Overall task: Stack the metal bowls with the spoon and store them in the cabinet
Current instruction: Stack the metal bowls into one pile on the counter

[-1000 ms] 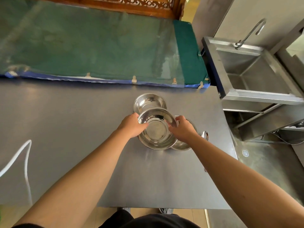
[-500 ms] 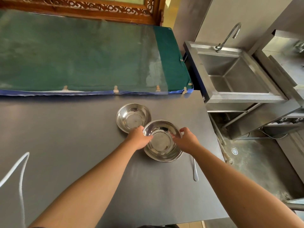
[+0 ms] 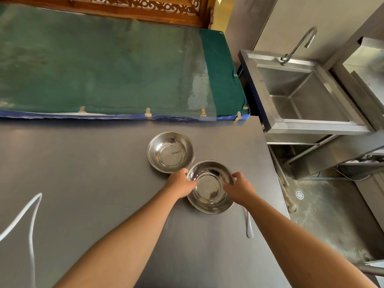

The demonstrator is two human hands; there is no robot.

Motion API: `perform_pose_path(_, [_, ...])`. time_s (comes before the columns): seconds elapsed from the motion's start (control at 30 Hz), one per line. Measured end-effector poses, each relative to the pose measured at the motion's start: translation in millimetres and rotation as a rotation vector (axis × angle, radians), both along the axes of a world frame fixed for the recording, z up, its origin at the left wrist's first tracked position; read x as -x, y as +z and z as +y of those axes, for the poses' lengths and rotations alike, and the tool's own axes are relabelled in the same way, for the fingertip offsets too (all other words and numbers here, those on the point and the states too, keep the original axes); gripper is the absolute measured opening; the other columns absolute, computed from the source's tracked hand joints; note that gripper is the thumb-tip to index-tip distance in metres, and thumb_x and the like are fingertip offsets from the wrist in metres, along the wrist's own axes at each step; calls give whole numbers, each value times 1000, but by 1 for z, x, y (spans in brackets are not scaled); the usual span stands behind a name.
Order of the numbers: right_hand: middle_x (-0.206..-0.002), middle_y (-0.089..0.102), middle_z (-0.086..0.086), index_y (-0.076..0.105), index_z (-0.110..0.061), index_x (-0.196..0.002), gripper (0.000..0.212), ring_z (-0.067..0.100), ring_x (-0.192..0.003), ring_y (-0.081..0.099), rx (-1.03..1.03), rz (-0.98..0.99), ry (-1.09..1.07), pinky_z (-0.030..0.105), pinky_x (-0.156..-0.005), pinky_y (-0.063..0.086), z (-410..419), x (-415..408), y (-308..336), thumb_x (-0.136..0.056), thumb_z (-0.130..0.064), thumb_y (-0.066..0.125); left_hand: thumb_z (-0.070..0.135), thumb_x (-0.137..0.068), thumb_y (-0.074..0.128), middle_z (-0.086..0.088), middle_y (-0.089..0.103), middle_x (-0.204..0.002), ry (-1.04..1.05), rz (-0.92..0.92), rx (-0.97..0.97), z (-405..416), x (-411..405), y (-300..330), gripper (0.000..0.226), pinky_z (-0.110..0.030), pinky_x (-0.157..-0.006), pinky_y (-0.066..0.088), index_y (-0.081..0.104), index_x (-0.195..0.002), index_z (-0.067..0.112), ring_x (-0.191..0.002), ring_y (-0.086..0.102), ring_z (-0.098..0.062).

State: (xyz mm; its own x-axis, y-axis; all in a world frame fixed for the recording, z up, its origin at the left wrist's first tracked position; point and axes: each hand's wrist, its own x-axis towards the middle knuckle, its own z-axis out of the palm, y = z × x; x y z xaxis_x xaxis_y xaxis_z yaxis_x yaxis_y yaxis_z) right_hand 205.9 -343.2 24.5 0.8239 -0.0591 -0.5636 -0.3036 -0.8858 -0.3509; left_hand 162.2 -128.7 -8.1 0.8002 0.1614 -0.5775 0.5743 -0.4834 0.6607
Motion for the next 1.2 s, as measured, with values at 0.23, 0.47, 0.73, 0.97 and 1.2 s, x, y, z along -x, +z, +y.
perform_pose_path(0.23, [-121,63,11,45,-15,-142,57,31,-107,63,5,7,-23,45,-92,55,3,-2,-8,-90,-33,60,45,-83,71,-9,70,-121,19,12,46,0,0,-4,58,-46,-92,57,60,-132,16,-106,69,-32])
perform_pose_path(0.47, [-117,66,12,45,-15,-140,54,31,-106,65,-7,19,-57,46,-95,55,3,-2,-13,-93,-36,61,48,-83,69,-6,66,-130,19,48,60,-1,0,-12,65,-45,-98,54,55,-140,19,-113,66,-30])
perform_pose_path(0.73, [-122,63,13,40,-14,-146,62,30,-107,66,-34,39,-120,46,-95,56,1,0,-17,-92,-35,63,47,-82,70,-6,59,-139,55,73,126,-2,0,-17,77,-46,-99,54,45,-149,18,-121,61,-28])
perform_pose_path(0.97, [-118,61,10,41,-11,-145,65,29,-108,65,-59,55,-196,47,-95,55,2,0,-22,-92,-43,64,47,-79,71,-6,64,-133,86,80,179,-1,0,-17,72,-46,-99,55,52,-142,18,-119,63,-26])
perform_pose_path(1.2, [-112,67,9,44,-12,-141,66,29,-101,68,-27,17,-169,46,-93,56,6,-6,-17,-91,-49,64,50,-75,69,-5,72,-115,83,-2,193,4,-1,-10,61,-47,-92,58,61,-128,20,-108,68,-26])
